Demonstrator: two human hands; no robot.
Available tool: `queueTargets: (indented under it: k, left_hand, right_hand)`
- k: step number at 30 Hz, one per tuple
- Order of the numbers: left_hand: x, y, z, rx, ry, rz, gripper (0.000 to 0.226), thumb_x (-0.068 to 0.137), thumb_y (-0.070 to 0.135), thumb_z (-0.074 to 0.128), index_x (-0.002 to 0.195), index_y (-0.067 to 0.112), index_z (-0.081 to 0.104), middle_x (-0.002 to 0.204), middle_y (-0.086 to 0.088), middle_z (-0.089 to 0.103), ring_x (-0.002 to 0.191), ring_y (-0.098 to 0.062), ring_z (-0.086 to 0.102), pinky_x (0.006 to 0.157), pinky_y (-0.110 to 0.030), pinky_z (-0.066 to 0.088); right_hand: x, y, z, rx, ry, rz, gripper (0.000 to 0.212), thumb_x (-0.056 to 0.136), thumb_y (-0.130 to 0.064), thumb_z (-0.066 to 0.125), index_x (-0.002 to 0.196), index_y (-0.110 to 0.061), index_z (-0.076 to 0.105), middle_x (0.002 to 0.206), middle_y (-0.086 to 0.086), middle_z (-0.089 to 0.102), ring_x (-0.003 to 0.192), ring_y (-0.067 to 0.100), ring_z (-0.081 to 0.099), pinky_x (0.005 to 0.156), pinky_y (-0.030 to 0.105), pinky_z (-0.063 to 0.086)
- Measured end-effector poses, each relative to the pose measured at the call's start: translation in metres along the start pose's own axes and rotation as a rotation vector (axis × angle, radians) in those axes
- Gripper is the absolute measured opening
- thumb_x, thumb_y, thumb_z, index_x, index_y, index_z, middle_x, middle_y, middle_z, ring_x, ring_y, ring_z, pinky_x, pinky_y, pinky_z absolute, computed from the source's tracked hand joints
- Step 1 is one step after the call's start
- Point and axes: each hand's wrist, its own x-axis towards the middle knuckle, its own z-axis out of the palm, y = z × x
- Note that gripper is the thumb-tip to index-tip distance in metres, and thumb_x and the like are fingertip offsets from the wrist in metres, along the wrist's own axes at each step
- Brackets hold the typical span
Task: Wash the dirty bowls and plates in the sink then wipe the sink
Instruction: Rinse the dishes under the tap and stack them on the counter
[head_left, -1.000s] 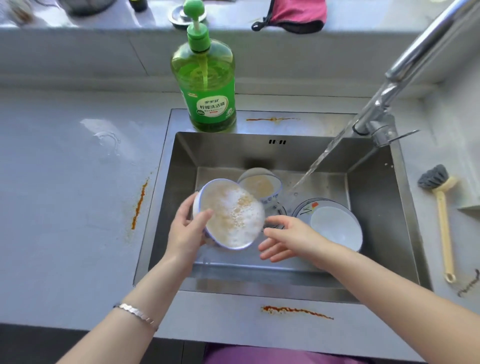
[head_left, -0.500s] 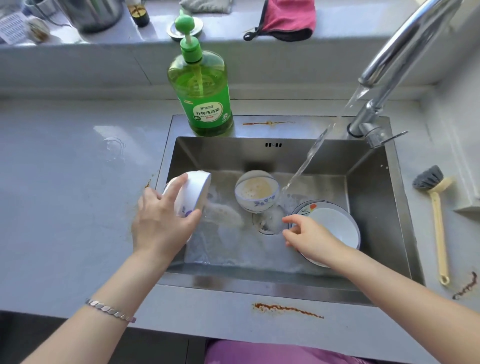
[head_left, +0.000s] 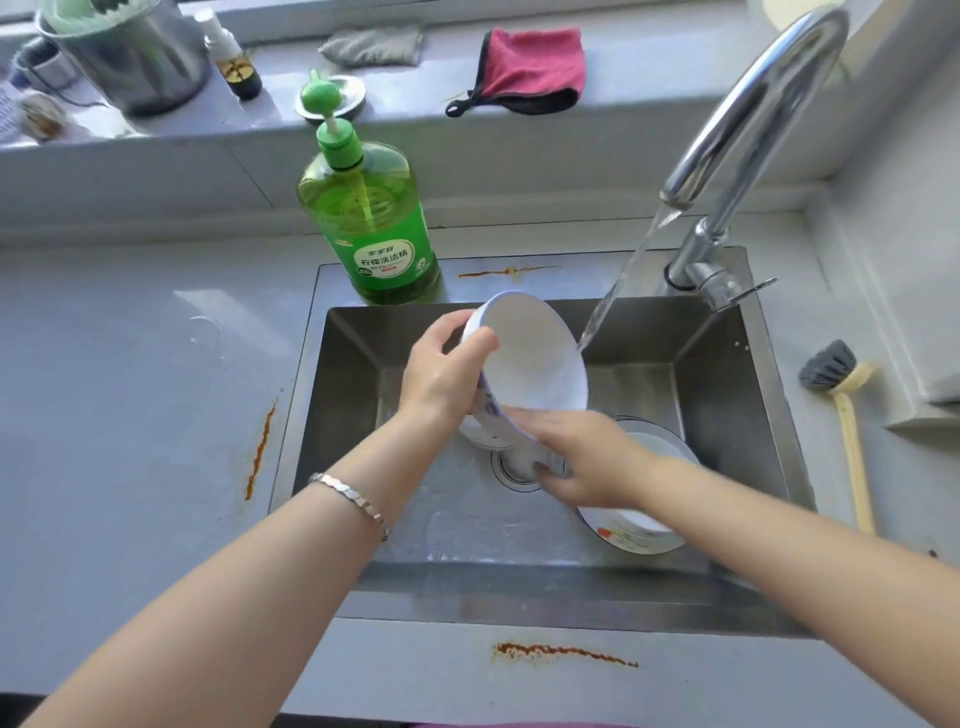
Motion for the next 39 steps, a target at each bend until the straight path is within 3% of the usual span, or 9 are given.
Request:
queueTargets:
  k: [4,8,14,18,23,28,32,37,39]
  left_hand:
    - [0.002,0.005,0.004,0.03,-0.073,0.021,0.031,0.059,0.033,0.054,0.088,0.039,0.065,0.075,0.013,0.063,0.053,-0.001,0.057,0.051,-0.025,0.047]
    - [0.007,0.001,0.007,-0.02,-0.014,-0.002,0.024,0.062,0.037,0.056,0.081,0.038,0.07,0.067,0.013,0.064,0.067,-0.016,0.058,0.064,-0.035,0.047]
    - [0.008,0.011,-0.012,0.083,-0.201,-0.113,0.016,0.083,0.014,0.054,0.085,0.027,0.063,0.071,-0.002,0.052,0.043,-0.012,0.046,0.037,-0.014,0.036]
    - [0.005,0.009,-0.014,-0.041,-0.137,-0.132,0.026,0.07,0.039,0.06,0.096,0.034,0.057,0.101,-0.003,0.059,0.075,-0.018,0.056,0.055,-0.023,0.043]
    - [-0.031,-0.037,0.016,-0.303,-0.022,0.081,0.062,0.072,0.022,0.063,0.121,0.05,0.037,0.111,-0.001,0.06,0.098,-0.018,0.059,0.087,-0.038,0.05]
    - [-0.018,-0.029,0.003,-0.212,0.047,0.105,0.041,0.084,0.01,0.05,0.125,0.017,0.056,0.115,0.002,0.061,0.091,0.0,0.055,0.077,-0.01,0.044]
    - [-0.011,-0.017,-0.018,0.029,-0.168,-0.003,0.033,0.073,0.021,0.046,0.098,0.036,0.061,0.092,0.012,0.06,0.082,-0.009,0.055,0.064,-0.03,0.048]
    - [-0.004,-0.005,-0.026,0.137,-0.323,-0.174,0.04,0.085,0.009,0.037,0.093,0.041,0.059,0.094,0.003,0.059,0.081,-0.018,0.057,0.056,-0.028,0.05]
    - [-0.001,-0.003,-0.03,0.157,-0.327,-0.171,0.039,0.086,0.009,0.037,0.102,0.038,0.058,0.094,0.001,0.058,0.078,-0.018,0.056,0.056,-0.027,0.048]
  right_hand:
    - [0.001,0.046,-0.021,-0.466,-0.046,-0.116,0.072,0.051,0.004,0.068,0.121,-0.012,0.062,0.127,0.006,0.06,0.116,0.025,0.058,0.103,0.037,0.039]
    - [0.003,0.003,0.004,-0.048,-0.069,0.054,0.071,0.081,-0.008,0.058,0.145,-0.019,0.028,0.149,-0.009,0.028,0.134,0.003,0.03,0.106,0.016,0.022]
    - [-0.008,0.044,-0.015,-0.421,0.022,-0.23,0.03,0.08,-0.016,0.049,0.095,-0.022,0.074,0.101,-0.005,0.072,0.096,0.018,0.068,0.094,0.026,0.037]
    - [0.0,0.026,-0.011,-0.462,0.172,-0.245,0.029,0.08,-0.008,0.047,0.077,-0.02,0.074,0.081,-0.007,0.074,0.082,0.016,0.071,0.075,0.026,0.055]
    - [0.009,-0.018,0.014,-0.171,0.392,0.043,0.029,0.074,-0.022,0.046,0.089,-0.02,0.071,0.066,-0.001,0.07,0.057,0.021,0.063,0.04,0.023,0.042]
    - [-0.002,-0.011,0.023,-0.133,0.159,-0.149,0.041,0.078,-0.018,0.046,0.114,-0.019,0.065,0.106,-0.001,0.071,0.089,0.016,0.069,0.064,0.026,0.055]
    - [0.007,0.038,-0.009,-0.589,-0.147,-0.378,0.044,0.071,-0.006,0.041,0.1,-0.015,0.073,0.104,0.001,0.072,0.093,0.021,0.069,0.081,0.031,0.054]
    - [0.051,0.043,-0.038,-0.831,-0.156,-0.534,0.058,0.097,-0.005,0.009,0.12,-0.011,0.063,0.128,0.003,0.06,0.12,0.02,0.055,0.113,0.036,0.018]
    - [0.048,0.045,-0.029,-0.811,-0.037,-0.531,0.046,0.098,-0.007,0.023,0.118,-0.009,0.063,0.13,0.005,0.058,0.122,0.02,0.053,0.114,0.036,0.015]
